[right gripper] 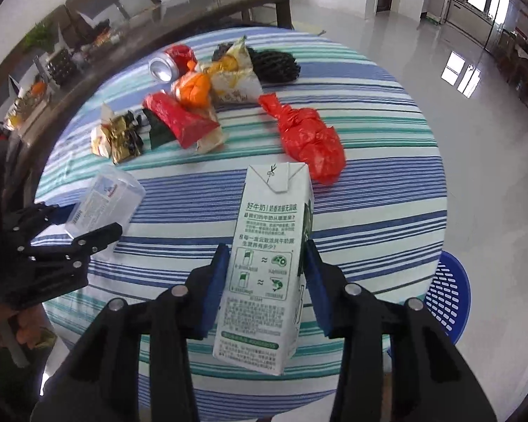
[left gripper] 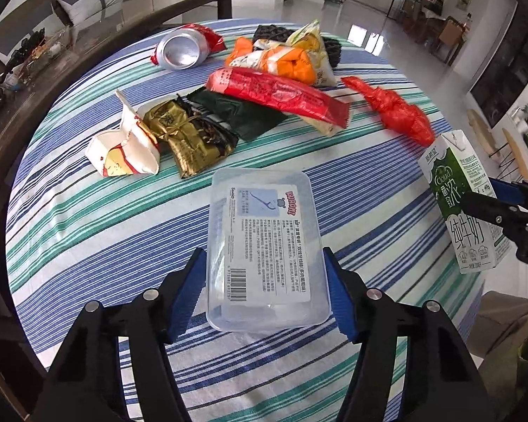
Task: Collect trash
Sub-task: 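Carry both items to the blue wastebasket and open both tools to drop them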
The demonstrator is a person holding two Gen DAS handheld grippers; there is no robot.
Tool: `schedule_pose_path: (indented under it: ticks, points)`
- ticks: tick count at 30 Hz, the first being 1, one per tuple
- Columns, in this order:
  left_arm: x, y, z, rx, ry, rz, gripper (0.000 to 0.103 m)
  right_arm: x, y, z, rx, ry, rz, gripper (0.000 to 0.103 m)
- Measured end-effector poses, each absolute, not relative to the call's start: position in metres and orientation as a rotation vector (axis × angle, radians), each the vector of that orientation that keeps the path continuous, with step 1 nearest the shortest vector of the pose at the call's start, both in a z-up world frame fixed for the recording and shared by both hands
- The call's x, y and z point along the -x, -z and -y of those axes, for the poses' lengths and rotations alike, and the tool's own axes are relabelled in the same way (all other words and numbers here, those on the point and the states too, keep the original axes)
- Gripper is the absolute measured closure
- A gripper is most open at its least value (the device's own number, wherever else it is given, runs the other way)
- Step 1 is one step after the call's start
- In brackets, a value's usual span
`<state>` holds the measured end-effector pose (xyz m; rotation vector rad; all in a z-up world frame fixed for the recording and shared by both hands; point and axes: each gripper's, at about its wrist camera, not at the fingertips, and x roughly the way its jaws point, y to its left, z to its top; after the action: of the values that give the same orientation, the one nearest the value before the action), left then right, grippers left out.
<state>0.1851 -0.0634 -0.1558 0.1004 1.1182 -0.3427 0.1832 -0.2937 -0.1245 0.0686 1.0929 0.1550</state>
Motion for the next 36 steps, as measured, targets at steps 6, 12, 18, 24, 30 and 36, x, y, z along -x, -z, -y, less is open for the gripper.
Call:
schedule_pose_path:
  ticks: [6, 12, 18, 24, 30, 36]
  points:
    - [-0.172, 0.140, 0.098, -0.091, 0.440, -1.068, 0.043, -0.168, 0.102, 0.332, -0.139, -0.131, -1.009, 0.061]
    - [-0.164, 0.125, 0.145, -0.074, 0.530, -1.039, 0.043, -0.150, 0.096, 0.395, -0.192, -0.041, -0.963, 0.061]
    - [-0.146, 0.105, 0.223, -0.108, 0.680, -1.015, 0.043, -0.130, 0.105, 0.481, -0.243, 0.112, -0.943, 0.061]
    - [-0.125, 0.105, 0.322, -0.156, 0.811, -1.019, 0.043, -0.115, 0.132, 0.548, -0.270, 0.193, -0.975, 0.061]
    - [-0.123, 0.149, 0.408, -0.198, 0.865, -1.074, 0.043, -0.113, 0.177, 0.598, -0.315, 0.235, -1.024, 0.061]
    - [-0.130, 0.198, 0.463, -0.216, 0.875, -1.126, 0.042, -0.110, 0.207, 0.631, -0.389, 0.235, -1.042, 0.061]
